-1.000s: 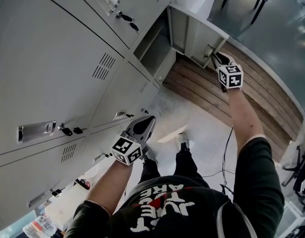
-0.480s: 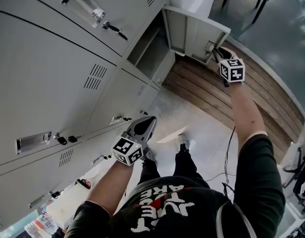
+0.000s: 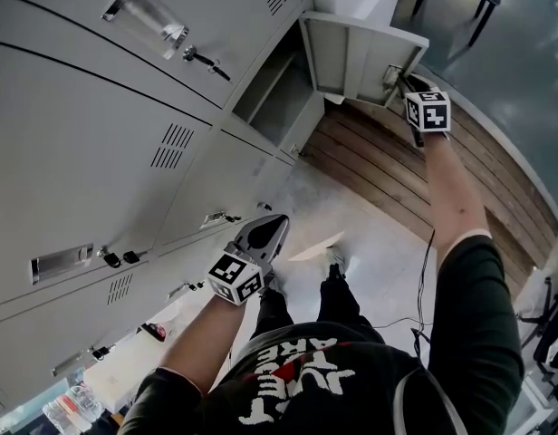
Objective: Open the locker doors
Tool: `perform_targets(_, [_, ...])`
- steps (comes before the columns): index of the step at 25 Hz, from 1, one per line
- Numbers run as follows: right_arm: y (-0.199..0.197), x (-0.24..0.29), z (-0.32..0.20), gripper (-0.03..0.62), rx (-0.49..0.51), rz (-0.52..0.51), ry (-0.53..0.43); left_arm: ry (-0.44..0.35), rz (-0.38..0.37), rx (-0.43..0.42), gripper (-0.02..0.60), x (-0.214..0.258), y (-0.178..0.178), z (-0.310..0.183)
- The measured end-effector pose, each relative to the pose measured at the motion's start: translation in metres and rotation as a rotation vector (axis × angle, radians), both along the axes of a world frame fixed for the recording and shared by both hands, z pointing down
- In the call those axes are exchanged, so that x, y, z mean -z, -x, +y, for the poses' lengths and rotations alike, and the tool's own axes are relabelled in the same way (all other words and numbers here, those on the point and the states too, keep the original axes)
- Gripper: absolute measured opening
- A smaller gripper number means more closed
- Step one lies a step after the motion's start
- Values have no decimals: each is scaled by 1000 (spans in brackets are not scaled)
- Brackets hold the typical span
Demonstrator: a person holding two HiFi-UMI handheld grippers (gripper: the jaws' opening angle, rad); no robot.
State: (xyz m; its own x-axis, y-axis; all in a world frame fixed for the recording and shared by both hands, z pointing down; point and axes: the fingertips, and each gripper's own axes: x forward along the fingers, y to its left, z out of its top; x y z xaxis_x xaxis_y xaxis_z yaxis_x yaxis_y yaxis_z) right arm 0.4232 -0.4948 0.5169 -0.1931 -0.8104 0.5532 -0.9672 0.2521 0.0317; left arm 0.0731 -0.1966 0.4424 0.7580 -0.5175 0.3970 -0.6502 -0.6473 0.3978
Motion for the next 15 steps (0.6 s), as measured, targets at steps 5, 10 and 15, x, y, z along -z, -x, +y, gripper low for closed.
perform_targets(5, [-4,0,-10,97,-39,11,22,4,-5,3,6,1,-1,1])
perform_targets(10, [-3,5,-3,149,-66,-7,23,-2,4,-2,6,5,4,5])
perform_targets(15, [0,2,27,183,-104,-48,45,-12,14,1,6,11,10,7])
